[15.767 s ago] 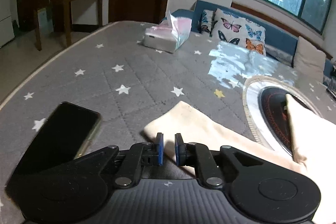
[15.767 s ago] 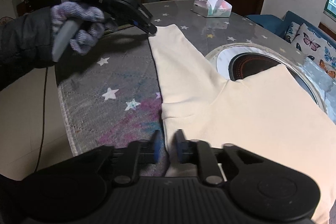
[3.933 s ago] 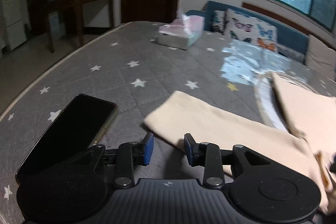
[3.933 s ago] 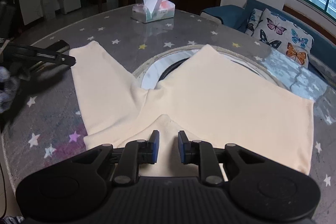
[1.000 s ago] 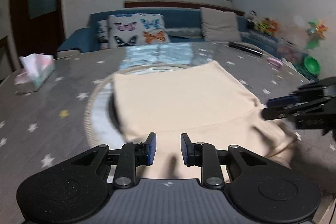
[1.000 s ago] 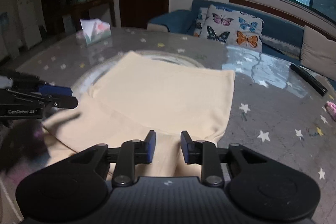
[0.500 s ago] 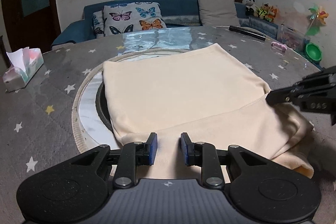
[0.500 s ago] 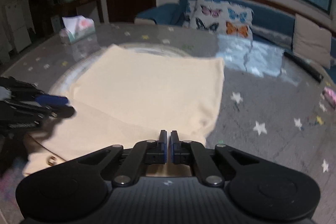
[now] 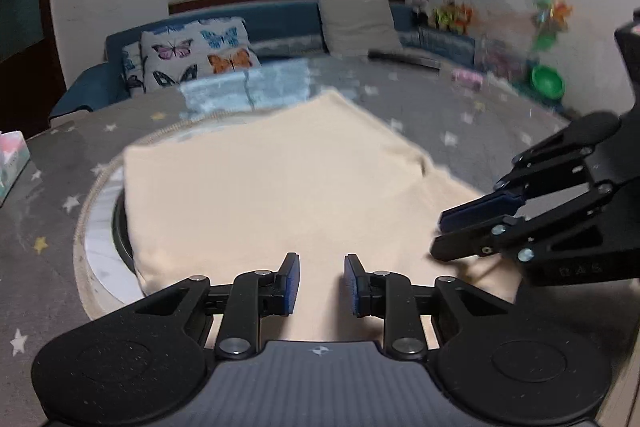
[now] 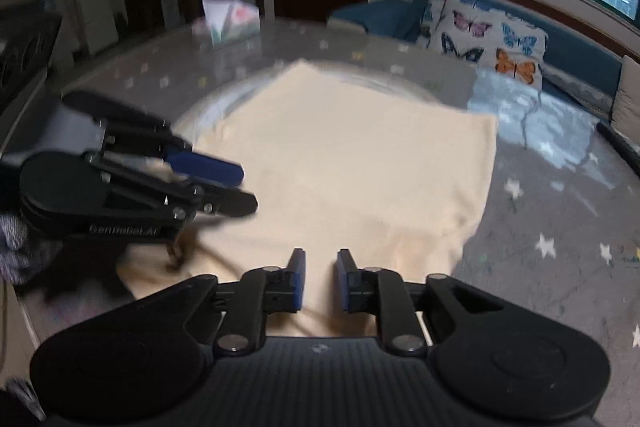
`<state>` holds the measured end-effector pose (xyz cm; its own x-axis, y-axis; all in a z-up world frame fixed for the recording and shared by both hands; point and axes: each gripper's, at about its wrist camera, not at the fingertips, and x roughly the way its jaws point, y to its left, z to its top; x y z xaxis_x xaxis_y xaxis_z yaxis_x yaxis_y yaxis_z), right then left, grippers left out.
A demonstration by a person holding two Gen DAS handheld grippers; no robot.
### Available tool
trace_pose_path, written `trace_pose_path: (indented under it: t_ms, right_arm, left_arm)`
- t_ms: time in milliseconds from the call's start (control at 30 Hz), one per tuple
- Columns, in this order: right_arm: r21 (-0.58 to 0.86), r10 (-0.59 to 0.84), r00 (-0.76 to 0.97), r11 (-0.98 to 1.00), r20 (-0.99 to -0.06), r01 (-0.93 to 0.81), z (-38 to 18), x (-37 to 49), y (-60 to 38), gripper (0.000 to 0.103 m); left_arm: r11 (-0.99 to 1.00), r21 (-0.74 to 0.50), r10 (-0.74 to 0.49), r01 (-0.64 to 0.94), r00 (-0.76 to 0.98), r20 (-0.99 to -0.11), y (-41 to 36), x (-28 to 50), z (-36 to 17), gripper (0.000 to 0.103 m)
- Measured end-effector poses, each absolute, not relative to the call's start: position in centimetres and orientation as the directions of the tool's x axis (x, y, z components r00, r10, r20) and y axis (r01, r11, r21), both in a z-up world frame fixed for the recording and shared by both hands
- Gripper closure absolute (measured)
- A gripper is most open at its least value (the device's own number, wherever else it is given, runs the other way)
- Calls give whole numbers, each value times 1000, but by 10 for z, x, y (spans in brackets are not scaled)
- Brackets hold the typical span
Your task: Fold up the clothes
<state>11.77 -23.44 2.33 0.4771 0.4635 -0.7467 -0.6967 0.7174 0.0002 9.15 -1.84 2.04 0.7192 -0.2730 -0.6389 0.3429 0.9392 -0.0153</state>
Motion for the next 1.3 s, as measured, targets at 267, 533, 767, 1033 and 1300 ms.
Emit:
trace_pose_path:
  t_ms: [267,533,767,1033,1300]
  right_arm:
    - [-31,453,510,724,-732,-689,32,113,-244,86]
    - [-15,452,538,756,-712,-655,36,129,-249,86]
    - [1,451,520,756,-726,-654,21,154,-236,86]
    - [-57,463,488,679,-739,-732,30,123,-239,80]
    - [-148,429,511,641,-745,-753,26,99,-241,78]
  left_arm:
    - [934,18,-262,357,718,-645,-14,81,13,75]
    - [927,37,-263,374,716,-646,-7,69,15,75]
    - [892,101,-283,441,717,-638,3,39,31,75]
    - [791,232,-297,566,687,-664,-1,2,21,62]
    - [732,341,-284,590,718,-635,-25,-6,0,62]
